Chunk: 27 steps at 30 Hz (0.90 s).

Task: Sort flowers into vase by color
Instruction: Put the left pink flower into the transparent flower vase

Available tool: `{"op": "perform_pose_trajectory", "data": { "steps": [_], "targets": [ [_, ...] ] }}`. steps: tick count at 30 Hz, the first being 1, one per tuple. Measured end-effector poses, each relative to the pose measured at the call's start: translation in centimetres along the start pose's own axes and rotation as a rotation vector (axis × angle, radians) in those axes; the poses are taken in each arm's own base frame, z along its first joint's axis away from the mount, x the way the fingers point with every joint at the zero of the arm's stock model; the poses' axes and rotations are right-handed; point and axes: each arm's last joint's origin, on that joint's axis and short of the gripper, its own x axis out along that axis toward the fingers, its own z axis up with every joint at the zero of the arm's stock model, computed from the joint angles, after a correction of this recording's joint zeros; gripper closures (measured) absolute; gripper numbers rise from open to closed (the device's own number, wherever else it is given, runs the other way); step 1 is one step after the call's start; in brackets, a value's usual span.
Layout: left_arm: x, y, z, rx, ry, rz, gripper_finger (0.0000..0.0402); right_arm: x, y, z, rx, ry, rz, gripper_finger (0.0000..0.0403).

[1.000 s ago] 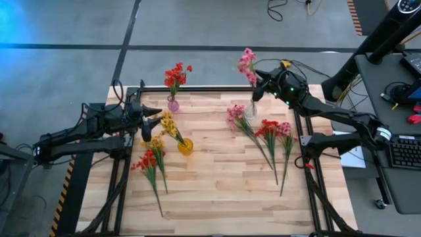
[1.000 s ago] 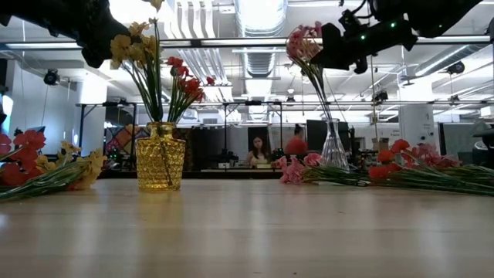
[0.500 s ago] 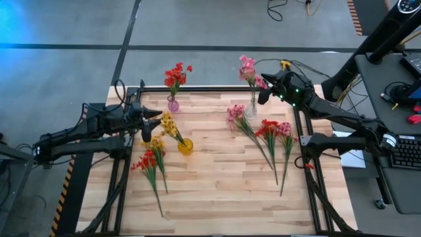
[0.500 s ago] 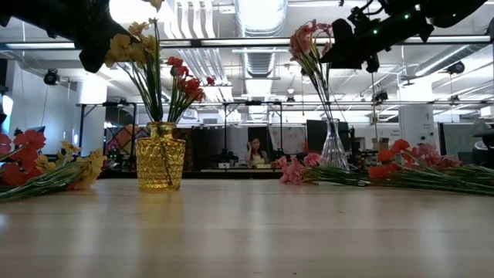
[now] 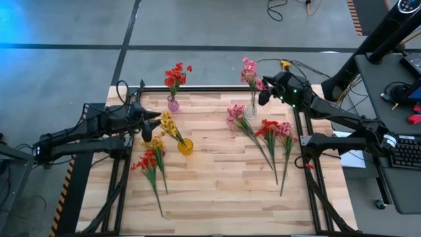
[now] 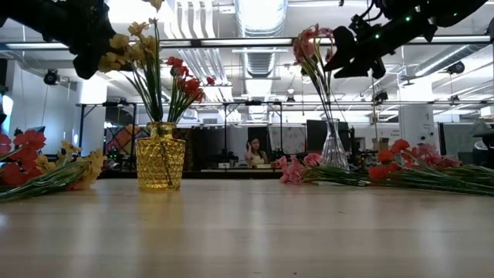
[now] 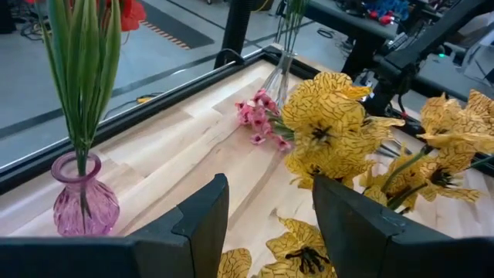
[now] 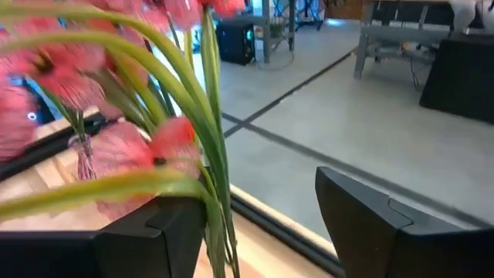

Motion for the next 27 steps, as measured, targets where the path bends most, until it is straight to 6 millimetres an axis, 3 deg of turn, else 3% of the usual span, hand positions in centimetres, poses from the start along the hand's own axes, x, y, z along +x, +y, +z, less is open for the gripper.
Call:
{"op": "perform_pose_trajectory", "data": {
  "steps": [8,19,27],
  "targets": [
    [0.0,0.0,0.0,0.000,0.000,0.000,0.0229,-1.1,-0.2,-0.5,0.029,0.073,-0.011,0.0147],
    [-0.4,0.6,-1.4,-0.086,0.129,0.056,0.0229,-2.3,-0.5,-1.3,0.077,0.177,-0.026,0.0152],
    [-1.0,0.7,-1.6,-0.128,0.128,0.057,0.0229,-2.4,-0.6,-1.9,0.072,0.241,-0.034,0.0159]
  ]
}}
